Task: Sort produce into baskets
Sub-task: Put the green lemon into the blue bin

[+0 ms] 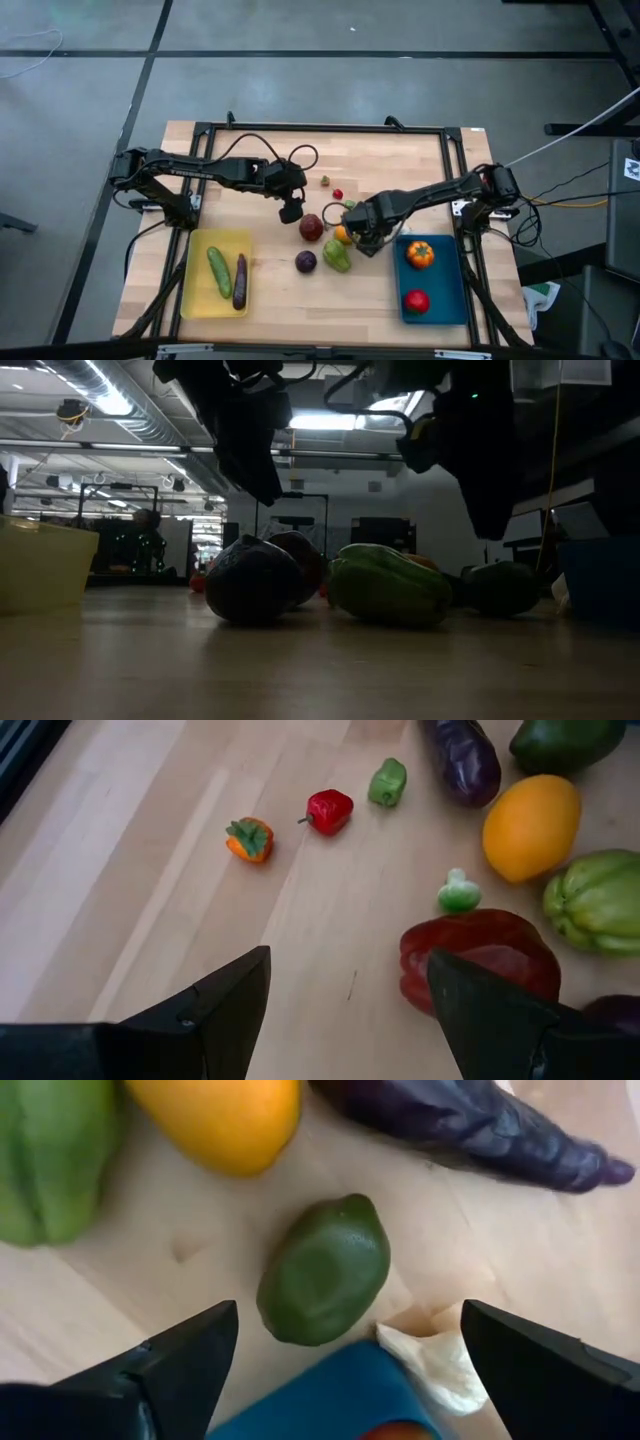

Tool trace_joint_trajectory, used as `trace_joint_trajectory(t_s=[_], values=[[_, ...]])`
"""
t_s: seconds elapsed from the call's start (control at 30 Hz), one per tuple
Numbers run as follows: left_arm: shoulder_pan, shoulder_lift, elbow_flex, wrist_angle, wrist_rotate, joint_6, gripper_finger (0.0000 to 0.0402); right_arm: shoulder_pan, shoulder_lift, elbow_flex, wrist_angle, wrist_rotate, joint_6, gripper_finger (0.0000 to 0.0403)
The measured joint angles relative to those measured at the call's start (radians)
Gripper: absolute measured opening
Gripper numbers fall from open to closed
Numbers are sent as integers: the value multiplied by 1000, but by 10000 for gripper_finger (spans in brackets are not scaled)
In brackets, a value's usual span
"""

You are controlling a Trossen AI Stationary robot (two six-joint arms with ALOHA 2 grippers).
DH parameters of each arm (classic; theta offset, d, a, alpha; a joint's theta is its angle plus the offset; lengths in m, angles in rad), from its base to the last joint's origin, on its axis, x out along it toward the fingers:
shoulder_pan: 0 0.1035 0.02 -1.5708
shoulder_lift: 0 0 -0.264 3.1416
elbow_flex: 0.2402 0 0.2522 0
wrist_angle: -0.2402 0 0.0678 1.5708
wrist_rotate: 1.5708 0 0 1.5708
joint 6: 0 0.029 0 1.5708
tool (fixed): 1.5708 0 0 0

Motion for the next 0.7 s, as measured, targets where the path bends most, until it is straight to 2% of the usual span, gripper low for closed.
trace_joint_trajectory(t_s=[0.23, 0.7], values=[[0, 0, 0, 0, 0, -27, 265, -4, 0, 0, 69, -7, 22, 379], [0, 0, -1, 2, -1, -28, 265, -4, 71, 0, 67, -6, 23, 379]])
